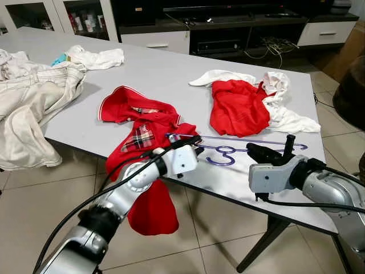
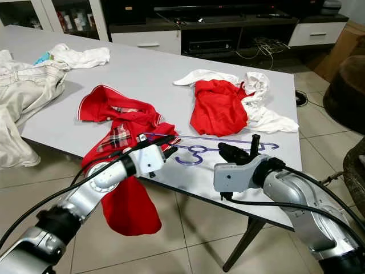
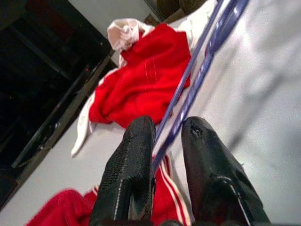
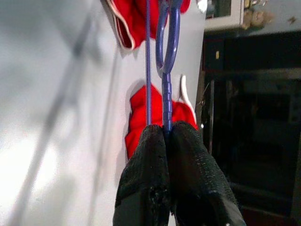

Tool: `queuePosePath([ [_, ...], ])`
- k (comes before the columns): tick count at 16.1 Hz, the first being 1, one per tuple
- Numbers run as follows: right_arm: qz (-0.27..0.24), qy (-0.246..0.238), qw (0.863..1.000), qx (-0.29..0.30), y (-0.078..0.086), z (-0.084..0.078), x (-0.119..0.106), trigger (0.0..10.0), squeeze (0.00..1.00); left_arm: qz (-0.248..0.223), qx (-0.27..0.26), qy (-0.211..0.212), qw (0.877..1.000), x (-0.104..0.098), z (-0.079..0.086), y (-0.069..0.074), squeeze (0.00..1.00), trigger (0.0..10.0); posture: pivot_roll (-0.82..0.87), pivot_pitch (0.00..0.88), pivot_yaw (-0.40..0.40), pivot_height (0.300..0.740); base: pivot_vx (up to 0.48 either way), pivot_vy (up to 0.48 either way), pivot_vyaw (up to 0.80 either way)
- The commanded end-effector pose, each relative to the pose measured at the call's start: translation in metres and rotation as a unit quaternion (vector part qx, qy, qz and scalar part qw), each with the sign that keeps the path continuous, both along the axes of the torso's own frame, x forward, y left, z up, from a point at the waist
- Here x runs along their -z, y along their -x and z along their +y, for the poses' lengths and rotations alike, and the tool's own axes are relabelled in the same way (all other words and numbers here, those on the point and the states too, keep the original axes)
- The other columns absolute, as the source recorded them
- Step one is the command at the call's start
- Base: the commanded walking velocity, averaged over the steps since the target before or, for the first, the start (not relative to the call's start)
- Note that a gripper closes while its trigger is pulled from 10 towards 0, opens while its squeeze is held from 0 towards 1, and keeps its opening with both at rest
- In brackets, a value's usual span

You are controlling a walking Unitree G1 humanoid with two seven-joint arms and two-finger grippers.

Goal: Hang hanger

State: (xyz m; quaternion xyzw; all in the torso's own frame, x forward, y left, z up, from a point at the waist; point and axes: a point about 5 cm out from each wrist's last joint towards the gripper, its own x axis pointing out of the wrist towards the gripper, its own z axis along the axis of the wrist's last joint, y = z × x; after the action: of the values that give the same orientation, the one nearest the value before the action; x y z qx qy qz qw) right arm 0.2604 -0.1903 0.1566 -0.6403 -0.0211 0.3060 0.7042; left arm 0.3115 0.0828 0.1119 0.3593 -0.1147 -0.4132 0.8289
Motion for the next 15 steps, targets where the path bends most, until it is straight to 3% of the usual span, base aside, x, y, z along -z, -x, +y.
queuePosePath([
  [1,-0.006,-0.002,1.000,0.029,-0.004,-0.010,-0.001,0.0,0.00,-0.006,0.004,0.001,1.000,-0.004,0.004,0.000,0.00,10.0,-0.14,0.000,0.028,0.740,0.000,0.000,0.00],
  [4,-0.007,-0.009,0.996,0.083,-0.011,-0.028,0.000,0.0,0.00,-0.007,0.011,-0.013,1.000,-0.001,0.006,0.004,0.00,10.0,-0.13,0.000,0.026,0.740,0.000,0.000,0.00],
  [7,0.004,-0.033,0.993,0.111,-0.012,-0.034,0.001,0.0,0.00,-0.006,0.010,-0.010,1.000,-0.001,0.007,0.005,0.00,10.0,-0.13,0.000,0.025,0.740,0.000,0.000,0.00],
  [9,0.021,-0.078,0.989,0.123,-0.012,-0.033,0.001,0.0,0.00,-0.012,0.005,0.004,1.000,-0.004,0.007,0.004,0.00,10.0,-0.13,0.000,0.025,0.740,0.000,0.000,0.00],
  [11,0.057,-0.181,0.972,0.137,-0.011,-0.027,-0.005,0.0,0.00,-0.017,0.000,0.032,0.999,-0.011,0.006,0.003,0.00,10.0,-0.13,0.000,0.028,0.740,0.000,0.000,0.00],
  [13,0.084,-0.229,0.960,0.138,-0.011,-0.026,-0.010,0.0,0.00,-0.021,0.005,0.055,0.998,-0.016,0.005,0.004,0.00,10.0,-0.14,0.000,0.031,0.740,0.000,0.000,0.00],
  [15,0.130,-0.289,0.938,0.143,-0.009,-0.027,-0.012,0.0,0.00,-0.031,0.015,0.080,0.996,-0.023,0.002,0.006,0.00,10.0,-0.14,0.000,0.031,0.740,0.000,0.000,0.00],
])
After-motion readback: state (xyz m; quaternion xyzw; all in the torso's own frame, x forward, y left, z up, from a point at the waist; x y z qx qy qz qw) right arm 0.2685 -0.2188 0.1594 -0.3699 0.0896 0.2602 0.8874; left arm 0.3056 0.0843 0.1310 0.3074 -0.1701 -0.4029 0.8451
